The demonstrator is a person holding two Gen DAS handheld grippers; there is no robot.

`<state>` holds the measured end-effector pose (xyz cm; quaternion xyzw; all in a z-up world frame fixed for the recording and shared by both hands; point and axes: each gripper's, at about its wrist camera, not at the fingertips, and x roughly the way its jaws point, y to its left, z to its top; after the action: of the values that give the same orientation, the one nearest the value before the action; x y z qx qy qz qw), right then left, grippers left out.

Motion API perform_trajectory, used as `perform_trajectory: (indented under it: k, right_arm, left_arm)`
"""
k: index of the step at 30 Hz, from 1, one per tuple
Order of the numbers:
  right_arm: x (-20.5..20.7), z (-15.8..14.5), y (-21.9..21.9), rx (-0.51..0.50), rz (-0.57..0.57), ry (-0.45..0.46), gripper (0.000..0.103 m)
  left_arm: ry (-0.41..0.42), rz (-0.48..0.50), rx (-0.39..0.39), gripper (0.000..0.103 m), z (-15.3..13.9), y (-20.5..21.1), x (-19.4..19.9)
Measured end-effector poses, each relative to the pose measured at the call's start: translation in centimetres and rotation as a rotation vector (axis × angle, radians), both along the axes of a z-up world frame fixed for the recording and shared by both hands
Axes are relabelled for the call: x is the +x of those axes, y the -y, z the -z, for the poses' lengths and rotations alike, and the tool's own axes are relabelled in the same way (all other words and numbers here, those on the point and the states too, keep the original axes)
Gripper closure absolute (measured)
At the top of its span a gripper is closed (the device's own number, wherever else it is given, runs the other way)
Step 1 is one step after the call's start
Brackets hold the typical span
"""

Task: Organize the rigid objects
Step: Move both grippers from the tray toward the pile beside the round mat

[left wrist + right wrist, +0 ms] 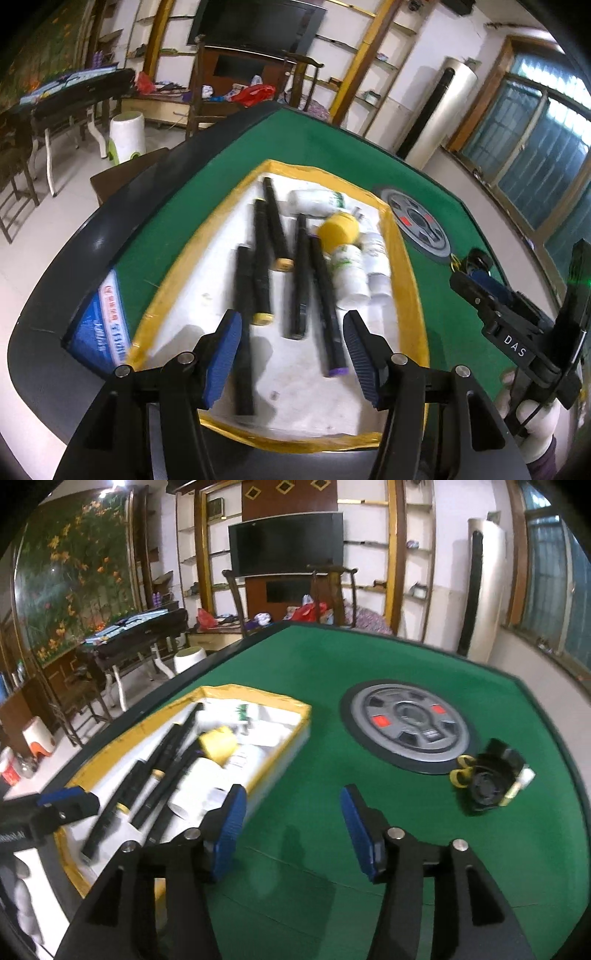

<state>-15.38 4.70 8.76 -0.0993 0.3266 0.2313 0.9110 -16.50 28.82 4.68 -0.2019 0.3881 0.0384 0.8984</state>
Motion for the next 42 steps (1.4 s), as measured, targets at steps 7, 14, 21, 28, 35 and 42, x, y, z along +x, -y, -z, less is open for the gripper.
perform_trajectory:
  k: [7,14,21,28,35,42]
  right_arm:
    - [0.1,-0.3,4.0,-0.044,0.069,0.064,0.047]
    - [1.0,0.2,7.8,-0.070,0.137,0.064,0.047]
    - [2.5,0.7,11.2,-0.082,0.183,0.071,0.047]
    - [4.4,1.2,13.9,-0.092,0.235,0.070,0.047]
    - [5.9,1.5,15.8,-0.094,0.268,0.053,0.047]
    - [6.6,1.4,16.6,-0.107,0.278,0.058,0.047]
  left_arm:
    - [-0.011,0.084,0.068,0.042,-0.9,4.7,0.7]
    - [-0.039,0.140,0.096,0.042,-1.1,8.6,2.0]
    - [-0.071,0.185,0.136,0.042,-0.8,12.2,3.4]
    - [-0.102,0.193,0.191,0.031,-0.5,14.7,4.8]
    - [-0.088,0.160,0.189,0.031,-1.2,14.7,5.5]
    - [-0.028,0.187,0.218,0.031,-2.7,16.3,6.1]
